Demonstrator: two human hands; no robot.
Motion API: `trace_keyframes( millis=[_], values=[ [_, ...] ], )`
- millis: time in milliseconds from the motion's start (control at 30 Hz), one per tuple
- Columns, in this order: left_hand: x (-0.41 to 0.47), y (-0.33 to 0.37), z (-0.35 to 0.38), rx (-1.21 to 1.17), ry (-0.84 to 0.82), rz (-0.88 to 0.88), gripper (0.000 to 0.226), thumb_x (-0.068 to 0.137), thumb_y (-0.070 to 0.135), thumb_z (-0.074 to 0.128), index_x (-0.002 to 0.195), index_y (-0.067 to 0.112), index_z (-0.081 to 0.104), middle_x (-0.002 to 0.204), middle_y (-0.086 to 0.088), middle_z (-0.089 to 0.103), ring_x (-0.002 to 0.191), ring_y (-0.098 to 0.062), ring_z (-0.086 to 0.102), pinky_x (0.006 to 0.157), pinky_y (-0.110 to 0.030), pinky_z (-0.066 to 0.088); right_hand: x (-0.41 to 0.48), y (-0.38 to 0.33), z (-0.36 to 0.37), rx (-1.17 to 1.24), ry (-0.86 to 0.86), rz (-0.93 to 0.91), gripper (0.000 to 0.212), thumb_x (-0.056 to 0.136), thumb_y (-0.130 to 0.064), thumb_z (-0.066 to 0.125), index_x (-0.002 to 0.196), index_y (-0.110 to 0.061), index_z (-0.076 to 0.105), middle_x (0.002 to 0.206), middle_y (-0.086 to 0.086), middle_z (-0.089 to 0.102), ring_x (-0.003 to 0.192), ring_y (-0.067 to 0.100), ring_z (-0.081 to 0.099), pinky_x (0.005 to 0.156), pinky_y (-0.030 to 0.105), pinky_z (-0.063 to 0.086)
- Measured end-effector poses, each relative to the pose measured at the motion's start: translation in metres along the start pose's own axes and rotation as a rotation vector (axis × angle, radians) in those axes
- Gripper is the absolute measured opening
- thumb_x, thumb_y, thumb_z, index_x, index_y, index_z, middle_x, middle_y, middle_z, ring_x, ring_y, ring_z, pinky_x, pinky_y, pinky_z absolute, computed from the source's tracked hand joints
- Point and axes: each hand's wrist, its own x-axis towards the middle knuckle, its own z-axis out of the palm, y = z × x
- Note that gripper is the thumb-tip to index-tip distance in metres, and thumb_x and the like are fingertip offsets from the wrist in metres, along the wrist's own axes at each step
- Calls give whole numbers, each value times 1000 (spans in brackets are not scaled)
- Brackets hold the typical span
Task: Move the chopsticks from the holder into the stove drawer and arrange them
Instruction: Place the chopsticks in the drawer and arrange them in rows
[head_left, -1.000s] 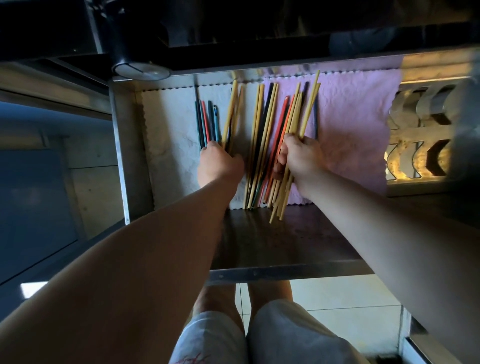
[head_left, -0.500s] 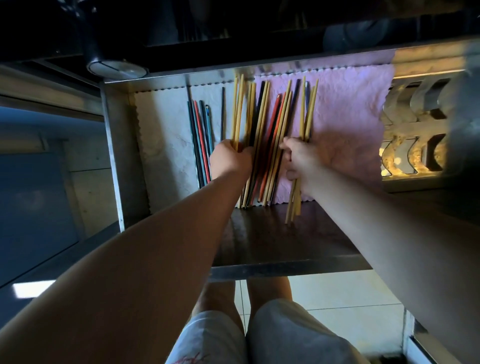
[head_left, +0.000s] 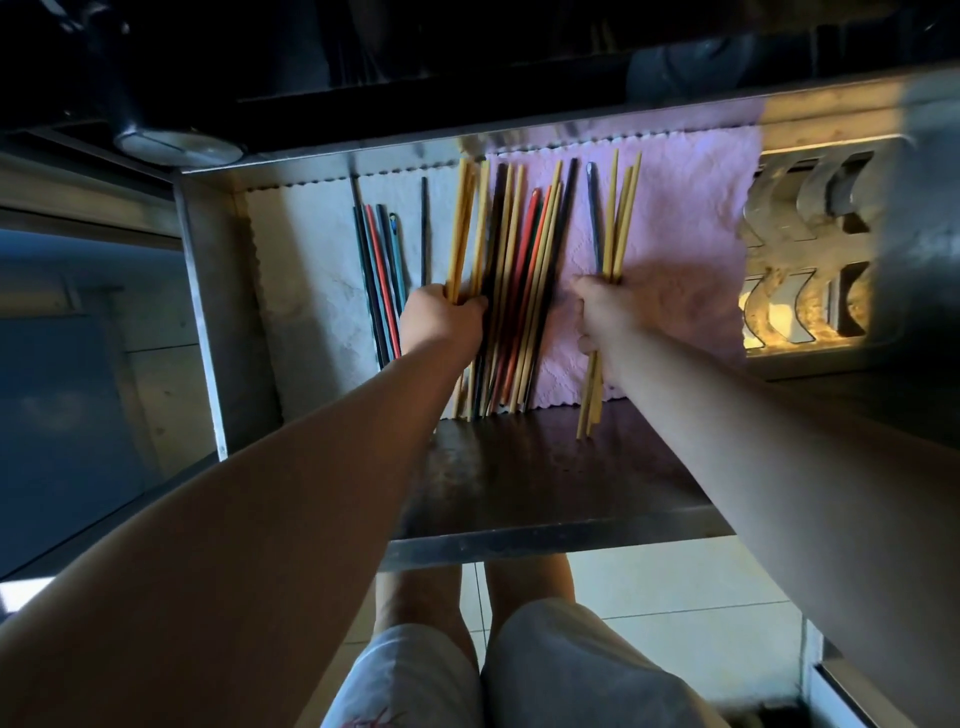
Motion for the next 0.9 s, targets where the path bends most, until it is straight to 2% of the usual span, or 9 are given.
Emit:
trace_keyframes(
  millis=[133,200,267,400,500,667,733,833,900],
  values=[
    [-3,-1,-10,-2,-12,28,20,95,25,60,79,13,62,57,3,49,47,-10,46,42,-18,34,4,0,5,-121,58,-133,20,82,-23,72,69,-21,57,66,-2,57,59,16,56,55,28,50],
    [-4,-3,-15,-37,-22,27,20,95,24,59,85,9,68,56,3,49,44,-9,44,36,-14,33,2,0,13,-203,90,-175,17,80,-27,75,85,-12,67,82,6,69,75,26,66,71,39,59],
    [-5,-5,-18,-54,-25,33,23,96,24,58,88,8,72,61,0,56,45,-8,44,37,-14,35,0,-1,19,-288,120,-197,37,81,-31,73,107,-6,68,102,12,71,91,29,69,79,39,58],
    [-7,-11,-20,-63,-18,50,25,95,24,57,77,19,72,75,-4,68,52,-11,52,51,-24,44,-5,-1,25,-423,170,-231,34,90,-34,65,112,-8,66,112,8,68,103,24,65,70,20,38],
    [-7,-14,-20,-75,-15,60,25,94,25,57,75,21,73,78,-5,71,53,-13,53,53,-25,44,-11,1,34,-442,180,-252,35,89,-35,67,110,-8,67,110,6,69,96,19,64,70,21,41],
    [-4,-16,-24,-75,-3,63,24,96,28,56,87,17,75,74,3,69,54,-8,55,49,-21,43,-12,5,46,-408,232,-276,42,83,-28,72,118,-7,61,121,11,66,113,28,63,91,31,50],
    [-3,-16,-25,-91,-2,47,23,97,28,55,87,17,72,73,6,68,57,-7,57,51,-22,45,-11,5,47,-414,216,-271,41,84,-27,72,118,-7,61,121,11,65,112,27,63,86,27,48],
    [-2,-16,-24,-195,-32,17,20,99,24,52,83,19,63,74,4,71,72,-18,70,68,-35,55,-11,2,46,-422,213,-232,43,85,-29,71,120,-7,62,122,10,65,111,25,64,76,21,41],
    [-3,-15,-23,-257,-53,1,16,101,21,49,93,15,61,78,-1,69,70,-19,71,69,-36,57,-11,-1,45,-428,216,-212,46,85,-30,71,123,-7,60,123,11,65,112,26,64,73,21,38]
  ],
)
